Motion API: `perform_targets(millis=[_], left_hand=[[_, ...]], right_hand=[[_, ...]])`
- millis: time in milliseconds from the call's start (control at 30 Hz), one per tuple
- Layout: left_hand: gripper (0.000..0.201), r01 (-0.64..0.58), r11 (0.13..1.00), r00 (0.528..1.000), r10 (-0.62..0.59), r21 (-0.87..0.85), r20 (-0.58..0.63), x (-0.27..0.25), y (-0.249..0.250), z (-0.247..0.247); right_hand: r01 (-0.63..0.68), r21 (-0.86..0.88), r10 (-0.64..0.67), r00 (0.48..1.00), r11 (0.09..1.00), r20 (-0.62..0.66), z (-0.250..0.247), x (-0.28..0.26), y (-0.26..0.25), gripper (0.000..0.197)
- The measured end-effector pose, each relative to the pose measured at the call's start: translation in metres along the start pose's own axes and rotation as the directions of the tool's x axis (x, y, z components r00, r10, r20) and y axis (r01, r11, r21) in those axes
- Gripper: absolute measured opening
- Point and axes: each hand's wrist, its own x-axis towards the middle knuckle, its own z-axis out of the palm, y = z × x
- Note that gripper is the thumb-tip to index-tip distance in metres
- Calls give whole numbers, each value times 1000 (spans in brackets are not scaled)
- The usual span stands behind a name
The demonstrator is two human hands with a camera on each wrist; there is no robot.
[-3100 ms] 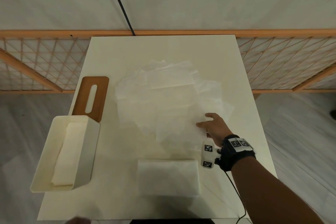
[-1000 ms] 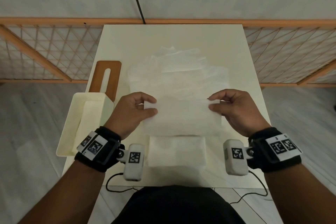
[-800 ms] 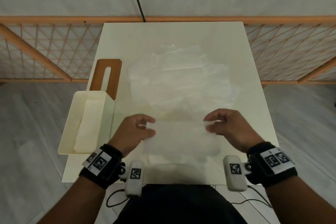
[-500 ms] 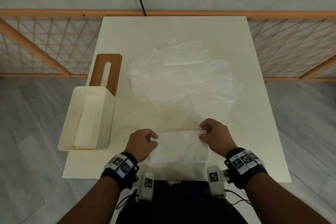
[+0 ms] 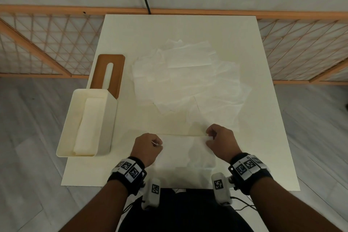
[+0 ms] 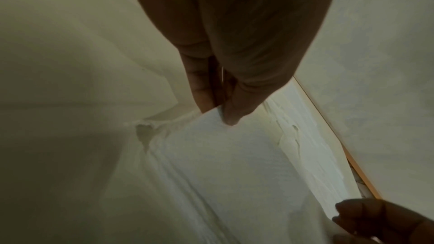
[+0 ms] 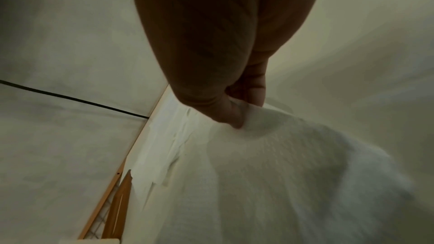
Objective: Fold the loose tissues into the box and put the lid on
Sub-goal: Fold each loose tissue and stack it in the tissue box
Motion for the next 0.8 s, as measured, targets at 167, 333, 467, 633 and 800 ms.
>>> perform_targets(millis=[167, 333, 467, 633, 800], left_hand=[[11, 13, 1000, 997, -14, -11, -75, 1, -8, -7], [13, 30, 999, 991, -33, -19, -133, -5, -11, -22], [11, 62, 997, 984, -69, -48, -165, -15, -8, -31], [10, 95, 992, 983, -106, -78, -151, -31, -13, -38], [14, 126, 987, 984, -137, -95, -117, -36, -15, -41]], right_hand=[[87, -84, -95, 990, 993, -102, -25, 42, -25, 28], [165, -193, -189, 975, 967, -117, -40, 109, -54, 36], [225, -342, -246, 969, 912, -16, -37, 150, -72, 51], [236, -491, -253, 967, 839, 32, -28, 184, -74, 38], [196, -455, -251, 966, 868, -63, -33, 184, -80, 24]])
